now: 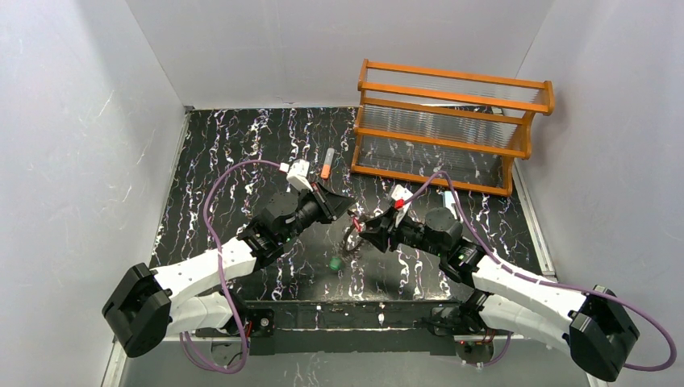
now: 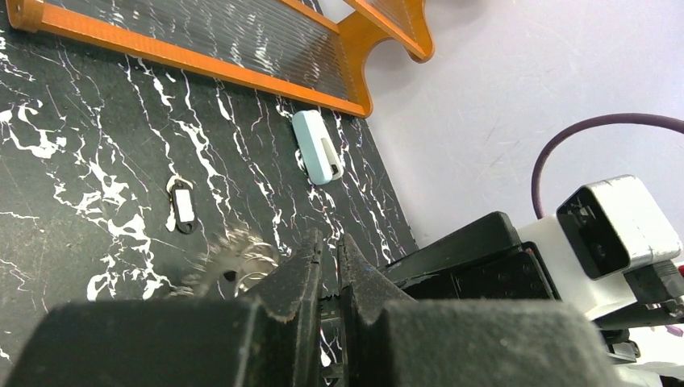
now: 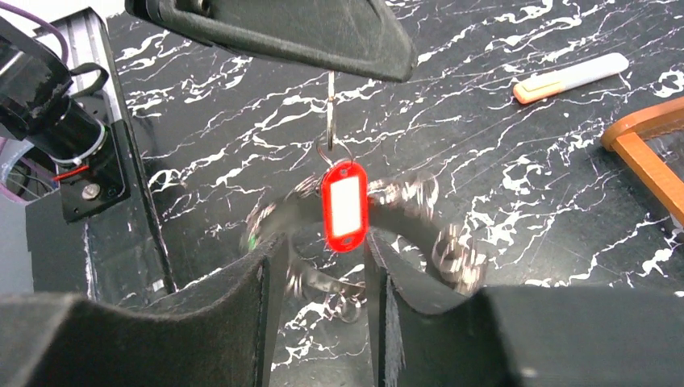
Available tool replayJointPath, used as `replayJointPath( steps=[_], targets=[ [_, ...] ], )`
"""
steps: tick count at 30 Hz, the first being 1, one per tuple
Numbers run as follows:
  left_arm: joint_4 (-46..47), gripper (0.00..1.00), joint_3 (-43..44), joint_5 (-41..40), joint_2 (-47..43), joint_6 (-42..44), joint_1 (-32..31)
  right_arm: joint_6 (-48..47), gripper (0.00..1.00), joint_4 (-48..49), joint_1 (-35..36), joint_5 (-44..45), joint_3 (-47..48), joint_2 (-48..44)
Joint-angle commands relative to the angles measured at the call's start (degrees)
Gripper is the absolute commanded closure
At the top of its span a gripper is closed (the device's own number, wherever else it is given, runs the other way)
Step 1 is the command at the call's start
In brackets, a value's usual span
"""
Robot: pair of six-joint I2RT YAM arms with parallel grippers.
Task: Remove the keys from the keyring
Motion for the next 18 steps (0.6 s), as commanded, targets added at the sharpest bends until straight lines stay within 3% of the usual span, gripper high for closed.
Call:
replayJointPath(
  steps=[1,7,18],
  targets=[
    [3.1,1.00,2.9,0.8,-0.8,0.1,-0.2,1.5,0.52,4.2,0.4,-0.1,2.9,-0.2],
    [3.1,1.00,2.6,3.6,-1.1,1.0,-0.2,-3.6,0.49,1.9,0.2,0.5,3.1,0.4],
    [3.3,1.00,3.3,6.8,0.5,0.7,-0.3,-3.1,0.39,12.4,0.1,0.0,2.4,7.3]
  ],
)
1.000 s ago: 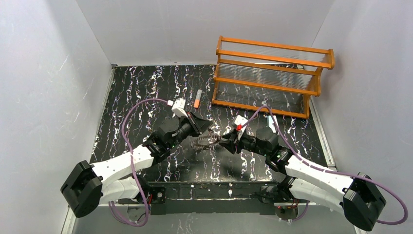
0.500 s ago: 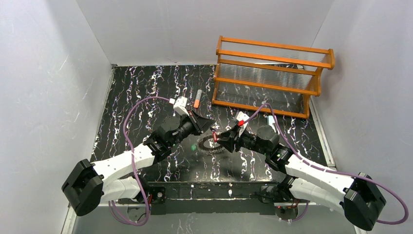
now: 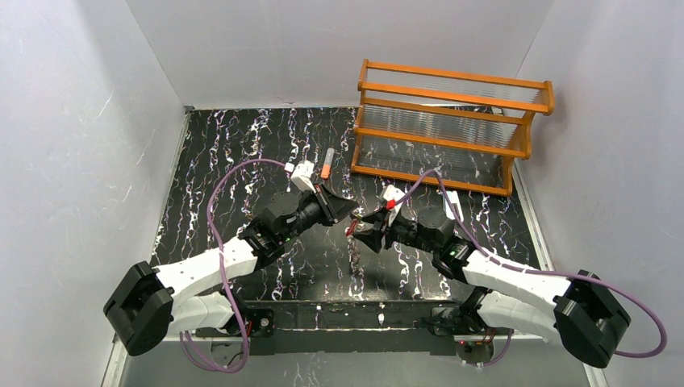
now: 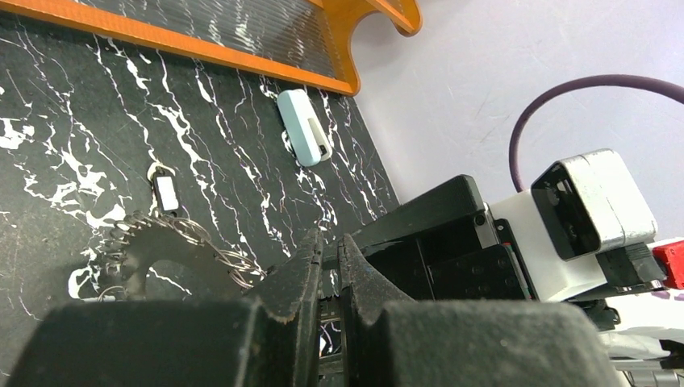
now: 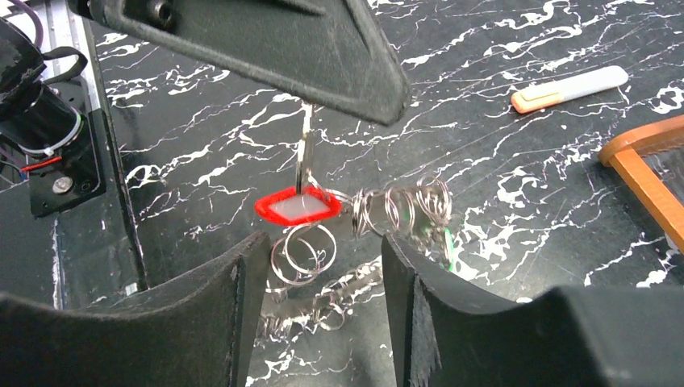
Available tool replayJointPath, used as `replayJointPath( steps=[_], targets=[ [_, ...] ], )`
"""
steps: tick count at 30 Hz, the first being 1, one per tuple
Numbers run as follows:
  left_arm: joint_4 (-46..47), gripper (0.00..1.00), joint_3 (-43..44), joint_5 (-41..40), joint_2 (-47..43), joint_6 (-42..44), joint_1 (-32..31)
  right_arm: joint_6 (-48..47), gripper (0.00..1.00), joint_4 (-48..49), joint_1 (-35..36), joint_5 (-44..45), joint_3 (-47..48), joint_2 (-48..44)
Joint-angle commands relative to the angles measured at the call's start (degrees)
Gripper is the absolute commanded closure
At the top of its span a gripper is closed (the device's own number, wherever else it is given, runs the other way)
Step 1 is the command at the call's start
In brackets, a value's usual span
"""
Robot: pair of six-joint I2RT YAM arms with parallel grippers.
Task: Remove the keys from the keyring
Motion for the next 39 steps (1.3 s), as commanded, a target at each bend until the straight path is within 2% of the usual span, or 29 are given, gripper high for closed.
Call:
replayJointPath(
  steps=[1,8,14,18,24,29,32,37,39],
  targets=[
    [2.8,1.00,3.4,2.7,0.2,0.4,-0.3,-0.6,0.39,8.3,0.0,0.6,1.8,2.3],
    [3.1,1.00,3.6,3.2,0.3,1.0,-0.6,-0.4,0.38,9.3,-0.1,0.7,2.7,3.2],
    [3.4,1.00,4.1,3.5,0.7,1.3,-0.7,1.0,0.42,7.6,-0.1,0.5,3.9,3.5],
    [3.4,1.00,4.0,3.1,0.6,1.7,-0.7,1.6,0.42,6.0,-0.1,-1.7,4.9,3.3],
    [2.8,1.00,4.0,2.3,0.6,2.4,-0.7,2.5,0.43,4.3,-0.1,0.0,5.2,3.1],
    [2.6,1.00,4.2,2.6,0.7,2.8,-0.7,2.1,0.56,3.2,-0.2,-0.2,5.6,3.5],
    [2.4,1.00,4.1,2.8,0.4,3.4,-0.8,2.0,0.77,3.3,-0.3,-0.5,5.1,3.3],
    [0.8,1.00,4.0,3.2,-0.5,5.4,-0.7,2.1,0.98,3.2,-1.6,-2.8,4.6,2.6],
    [0.1,1.00,4.2,3.6,-0.8,6.6,-0.7,2.6,0.99,3.0,-2.3,-4.1,4.6,2.4]
  ],
)
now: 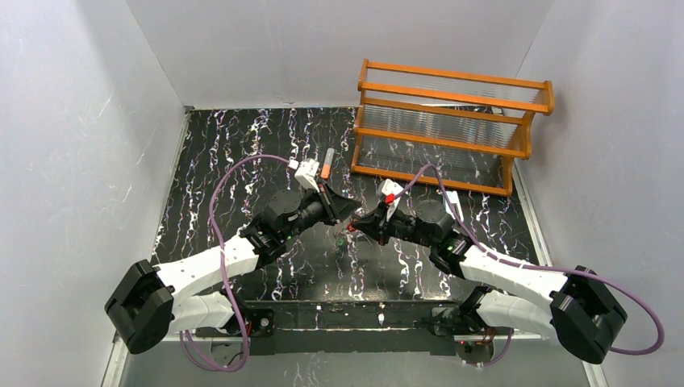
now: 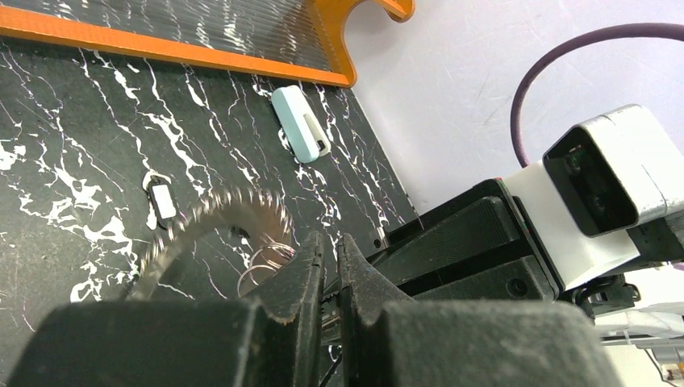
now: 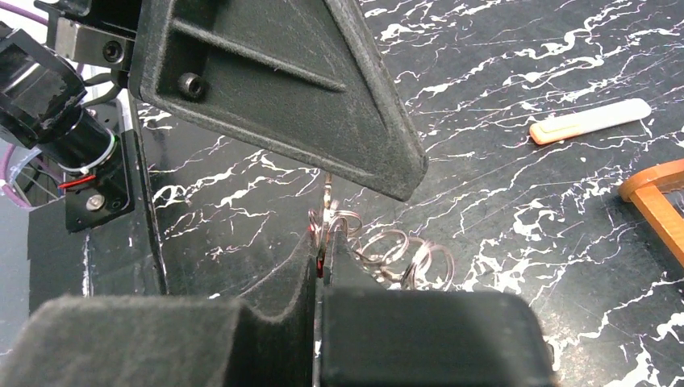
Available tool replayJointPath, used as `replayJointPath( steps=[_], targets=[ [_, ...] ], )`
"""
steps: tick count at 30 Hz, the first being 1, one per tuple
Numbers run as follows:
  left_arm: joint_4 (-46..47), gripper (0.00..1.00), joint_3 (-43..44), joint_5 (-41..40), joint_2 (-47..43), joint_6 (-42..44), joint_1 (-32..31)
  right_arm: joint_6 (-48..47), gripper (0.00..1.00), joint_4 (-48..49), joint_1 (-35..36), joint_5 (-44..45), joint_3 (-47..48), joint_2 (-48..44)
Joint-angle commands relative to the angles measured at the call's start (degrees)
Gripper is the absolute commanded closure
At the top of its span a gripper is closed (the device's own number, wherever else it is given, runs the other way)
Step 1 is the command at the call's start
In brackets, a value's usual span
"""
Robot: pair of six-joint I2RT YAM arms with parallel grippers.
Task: Remove the keys from the keyring
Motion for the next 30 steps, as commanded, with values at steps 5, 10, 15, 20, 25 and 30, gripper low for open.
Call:
replayJointPath(
  steps=[5,10,15,20,25,30],
  targets=[
    [-1.8,1.00,2.9,1.6,-3.0,8.4,-0.3,3.9,0.99,0.2,-3.7,-4.5,2.1,-1.6],
    [-5.0,0.83,2.6,1.3,-4.8,14.9,-0.3,5.5,0.99,0.4,-6.6,-7.8,1.3,-2.1],
    [-10.1,0.67,2.1,-0.3,-8.4,21.8,-0.2,7.5,0.99,3.2,-10.5,-15.2,-0.6,-1.8],
    [-7.8,0.54,-2.9,-0.1,-11.6,25.5,-0.3,7.1,0.99,3.5,-12.0,-18.6,-0.7,-1.8],
    [-2.1,0.50,-7.1,2.5,-8.7,30.2,-0.2,6.5,0.99,2.8,-12.7,-20.6,-0.5,-1.7],
    [5.3,0.48,-9.6,6.0,-5.0,37.1,-0.2,5.8,0.99,2.1,-13.0,-22.4,-0.2,-1.7]
  ],
)
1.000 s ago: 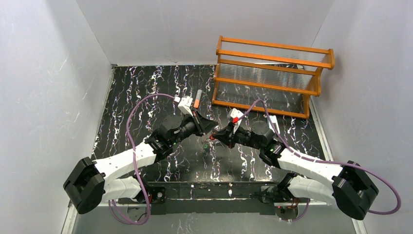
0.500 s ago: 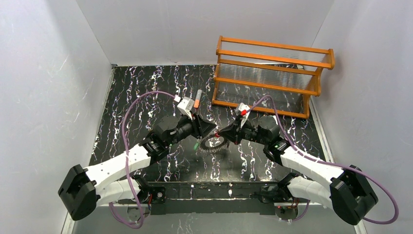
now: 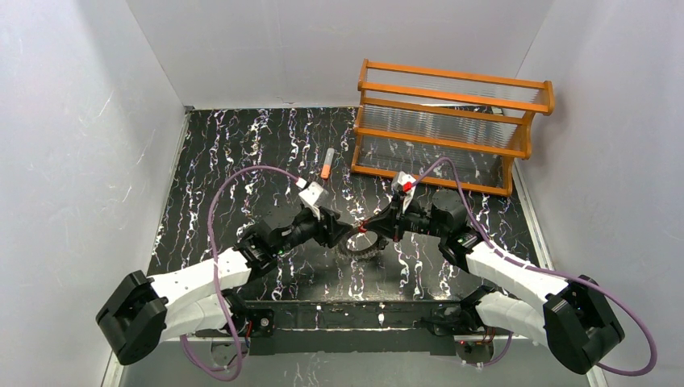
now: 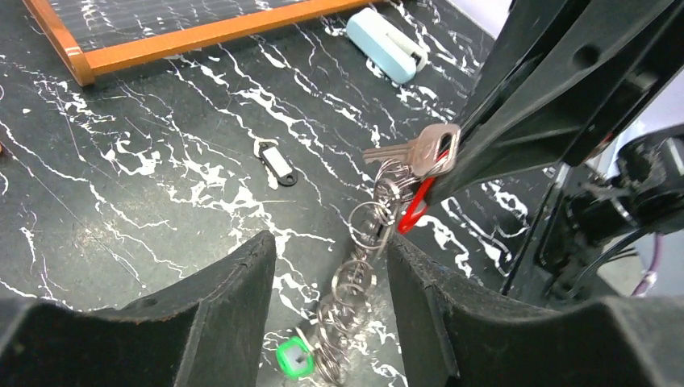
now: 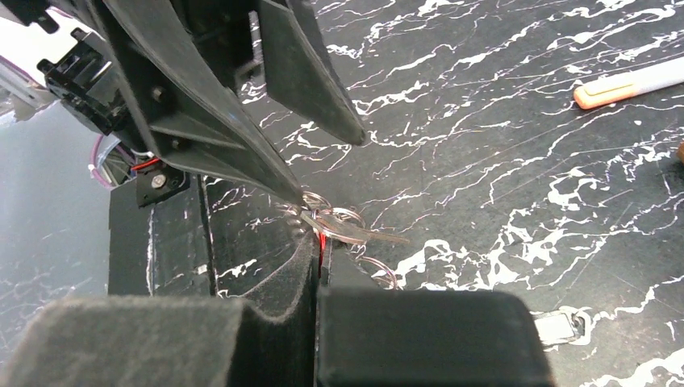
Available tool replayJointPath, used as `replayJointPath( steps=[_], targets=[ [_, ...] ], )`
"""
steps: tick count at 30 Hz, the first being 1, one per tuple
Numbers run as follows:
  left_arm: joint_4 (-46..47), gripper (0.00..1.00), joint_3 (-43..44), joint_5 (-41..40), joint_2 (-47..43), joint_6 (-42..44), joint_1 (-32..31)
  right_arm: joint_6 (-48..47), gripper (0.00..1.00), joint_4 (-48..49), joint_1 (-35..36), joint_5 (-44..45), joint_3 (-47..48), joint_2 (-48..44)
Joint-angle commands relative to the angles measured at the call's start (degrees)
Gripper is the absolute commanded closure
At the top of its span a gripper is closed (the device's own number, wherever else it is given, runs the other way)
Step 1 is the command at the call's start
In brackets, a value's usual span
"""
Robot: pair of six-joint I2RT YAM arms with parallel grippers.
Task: Remove the keys from the keyring
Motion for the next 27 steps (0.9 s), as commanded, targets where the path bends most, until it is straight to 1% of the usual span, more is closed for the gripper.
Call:
replayJointPath(
  steps=[1,4,6,9,14,17,20,22,25,27],
  targets=[
    [9.0,0.48,-1.6,5.6,2.2,8.3,0.1,-0.5,0.99,3.1,-0.6,-3.4,0.8,-0.7],
    [12.8,0.48,-2.6,10.5,3.7,10.0,0.2,-0.7,0.99,2.7,-0.7,-4.3,0.9,-0.9],
    [14.2,0.48,-3.2,12.0,4.4,11.1,0.1,-0.8,0.99,2.7,-0.6,-5.2,1.2,-0.8],
    [15.9,0.48,-3.9,11.4,5.6,12.5,0.1,-0.9,0.99,3.1,-0.7,-6.3,1.4,-0.4],
    [17.8,0.49,-3.7,13.3,9.4,13.1,0.1,-0.9,0.99,2.8,-0.7,-8.1,1.8,0.1],
    [19.0,0.54,-3.8,12.2,10.7,12.6,0.2,-1.3,0.99,2.5,-0.7,-9.0,1.7,-0.3],
    [19.8,0.67,-4.1,11.7,11.2,12.5,0.1,-1.9,0.99,2.5,-0.7,-9.8,1.0,-0.4],
    [20.1,0.72,-4.8,11.6,11.4,13.2,0.1,-2.0,0.99,2.5,-0.9,-10.6,0.8,-0.3],
    [21.8,0.78,-6.5,12.3,11.5,14.3,0.1,-1.9,0.99,2.7,-1.3,-12.2,0.6,0.2],
    [22.9,0.77,-7.8,13.5,11.4,15.3,0.2,-1.5,0.99,2.6,-1.7,-12.8,0.6,0.4]
  ],
)
